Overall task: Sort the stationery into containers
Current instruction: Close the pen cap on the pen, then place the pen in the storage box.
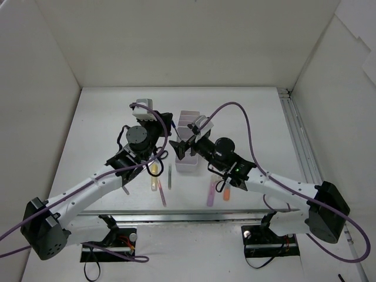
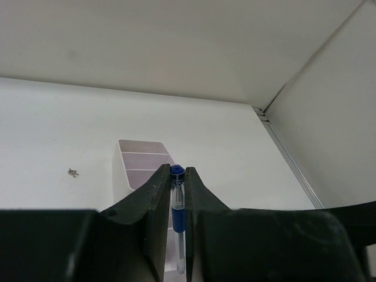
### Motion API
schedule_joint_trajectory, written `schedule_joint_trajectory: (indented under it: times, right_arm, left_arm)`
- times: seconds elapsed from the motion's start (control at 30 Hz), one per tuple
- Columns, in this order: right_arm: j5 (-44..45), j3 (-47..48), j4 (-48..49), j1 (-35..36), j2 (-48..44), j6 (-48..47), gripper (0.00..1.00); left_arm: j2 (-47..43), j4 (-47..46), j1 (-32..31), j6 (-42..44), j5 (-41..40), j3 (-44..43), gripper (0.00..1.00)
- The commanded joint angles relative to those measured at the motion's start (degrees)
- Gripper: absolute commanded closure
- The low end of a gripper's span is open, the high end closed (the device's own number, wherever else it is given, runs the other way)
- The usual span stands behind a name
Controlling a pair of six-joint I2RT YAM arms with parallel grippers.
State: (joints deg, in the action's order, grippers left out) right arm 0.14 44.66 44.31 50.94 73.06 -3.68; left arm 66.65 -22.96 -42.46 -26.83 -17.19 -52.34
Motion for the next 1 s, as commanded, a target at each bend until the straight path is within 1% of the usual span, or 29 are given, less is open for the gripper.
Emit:
schedule_joint_trajectory:
  times: [0.0,0.07,0.1,0.17,0.23,0.27,0.3,0.33,0.37,0.4,0.43,0.53,0.7,0.83,0.87,0.9,0.93,0.97]
  right_arm:
    - [-0.94,0.60,5.08,-0.40,-5.20,1.48,0.02]
    - [3.36,-1.84,4.55,-0.84,-8.17,2.36,0.02]
    - [5.29,-2.99,4.03,-1.27,-9.15,2.80,0.02]
    - [12.22,-5.54,2.71,-2.15,-11.97,5.59,0.02]
    - [18.63,-6.25,-2.46,-4.43,-13.98,10.24,0.02]
    - [19.80,-6.26,-4.92,-5.05,-14.52,11.67,0.02]
    - [20.59,-6.26,-9.64,-7.06,-14.96,13.25,0.02]
    - [22.60,-6.26,-11.60,-7.86,-16.01,15.96,0.02]
    - [23.40,-6.69,-13.27,-8.83,-16.62,17.12,0.02]
    - [23.67,-7.13,-14.33,-9.80,-17.24,17.91,0.02]
    - [22.63,-7.57,-14.43,-11.54,-18.38,18.36,0.02]
    - [19.55,-8.10,-14.96,-13.93,-19.79,18.45,0.02]
    - [17.70,-8.10,-16.80,-15.95,-19.71,17.84,0.02]
    - [17.26,-8.10,-18.21,-16.75,-19.88,17.66,0.02]
    - [17.26,-8.10,-18.39,-17.01,-19.97,17.66,0.02]
    - [17.09,-8.10,-18.56,-17.10,-19.97,17.57,0.02]
    - [16.82,-8.10,-18.74,-17.19,-20.32,17.31,0.02]
    - [16.65,-8.10,-18.74,-17.10,-20.41,17.13,0.02]
  left_arm:
    - [0.84,-7.27,2.28,4.06,3.29,-2.33,1.00]
    - [2.34,-9.90,2.29,6.34,5.58,-2.77,1.00]
    - [2.86,-10.61,2.99,8.79,7.94,-3.03,1.00]
    - [5.14,-11.05,2.99,11.17,10.50,-4.70,1.00]
    - [7.25,-12.01,3.52,13.72,13.40,-6.10,1.00]
    - [8.05,-12.89,4.04,14.17,14.11,-6.28,1.00]
    - [9.01,-14.38,4.05,15.57,16.38,-6.46,1.00]
    - [10.76,-15.18,4.66,16.45,16.49,-6.72,1.00]
    - [11.82,-16.14,4.66,16.81,18.58,-6.81,1.00]
    - [12.62,-16.93,5.19,17.24,19.73,-6.90,1.00]
    - [14.63,-19.20,5.19,17.68,20.17,-6.81,1.00]
    - [18.42,-22.91,5.81,18.13,21.23,-7.43,1.00]
    - [23.51,-27.56,6.86,17.87,21.50,-7.96,1.00]
    - [24.75,-29.25,7.39,15.85,22.37,-6.47,1.00]
    - [24.75,-29.33,7.39,14.71,22.81,-5.85,0.93]
    - [23.97,-29.77,7.39,14.44,23.25,-4.54,0.74]
    - [23.35,-29.95,7.39,14.26,23.69,-3.83,0.68]
    - [22.30,-30.21,7.39,13.83,24.74,-2.43,0.50]
